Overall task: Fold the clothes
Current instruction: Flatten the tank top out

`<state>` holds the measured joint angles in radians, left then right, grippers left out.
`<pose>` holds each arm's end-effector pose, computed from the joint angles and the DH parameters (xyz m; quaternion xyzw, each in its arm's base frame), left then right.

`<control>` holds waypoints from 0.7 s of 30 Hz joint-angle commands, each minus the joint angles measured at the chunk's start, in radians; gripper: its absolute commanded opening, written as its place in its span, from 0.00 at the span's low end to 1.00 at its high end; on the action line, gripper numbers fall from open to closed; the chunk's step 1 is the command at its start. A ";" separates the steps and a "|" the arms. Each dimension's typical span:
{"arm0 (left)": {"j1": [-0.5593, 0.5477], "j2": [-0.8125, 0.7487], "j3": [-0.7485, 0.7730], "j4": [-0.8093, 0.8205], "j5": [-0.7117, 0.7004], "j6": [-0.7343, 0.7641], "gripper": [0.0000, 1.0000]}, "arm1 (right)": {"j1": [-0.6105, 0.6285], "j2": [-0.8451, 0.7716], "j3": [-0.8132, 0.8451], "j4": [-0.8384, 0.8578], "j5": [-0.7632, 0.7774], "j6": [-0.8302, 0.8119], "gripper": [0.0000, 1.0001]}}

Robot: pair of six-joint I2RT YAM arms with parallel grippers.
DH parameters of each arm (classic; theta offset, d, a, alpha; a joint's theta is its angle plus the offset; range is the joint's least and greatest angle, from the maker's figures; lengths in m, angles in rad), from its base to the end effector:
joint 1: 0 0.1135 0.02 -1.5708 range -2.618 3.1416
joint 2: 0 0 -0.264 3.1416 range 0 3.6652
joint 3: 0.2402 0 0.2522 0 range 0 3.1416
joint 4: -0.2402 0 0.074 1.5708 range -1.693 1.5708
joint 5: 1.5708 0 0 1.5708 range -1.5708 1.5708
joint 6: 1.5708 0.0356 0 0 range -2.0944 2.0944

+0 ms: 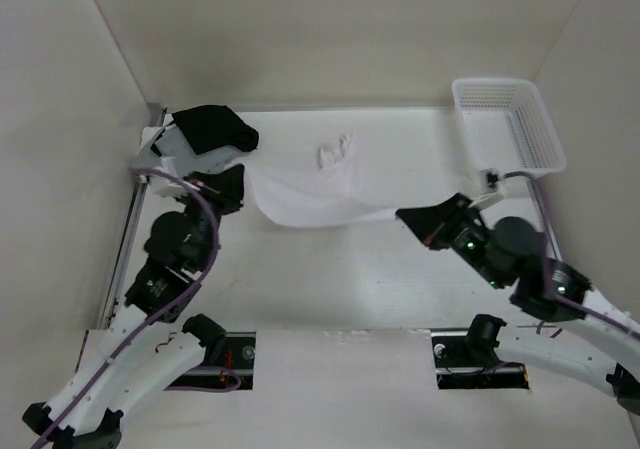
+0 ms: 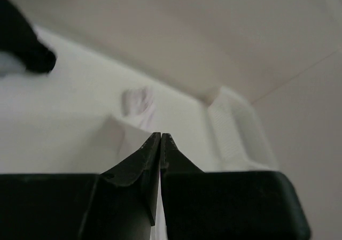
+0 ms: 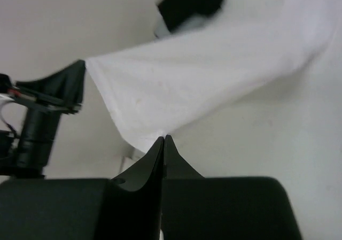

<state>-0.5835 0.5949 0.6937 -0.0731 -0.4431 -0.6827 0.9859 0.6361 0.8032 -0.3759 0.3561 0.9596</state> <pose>0.1297 -0.0673 0.3480 -0.1909 0.6723 -0.2897 0.6540 0.0900 0.1134 0.3480 0.1014 0.7661 0.4346 0.4626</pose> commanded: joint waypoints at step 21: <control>0.029 0.252 0.569 0.107 -0.134 0.233 0.02 | 0.011 0.353 0.911 -0.103 0.272 -0.609 0.00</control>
<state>-0.5949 0.7837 1.3338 0.0299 -0.5446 -0.4671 1.1042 0.9707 1.7782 -0.4862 0.7292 0.3191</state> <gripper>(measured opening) 0.025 0.005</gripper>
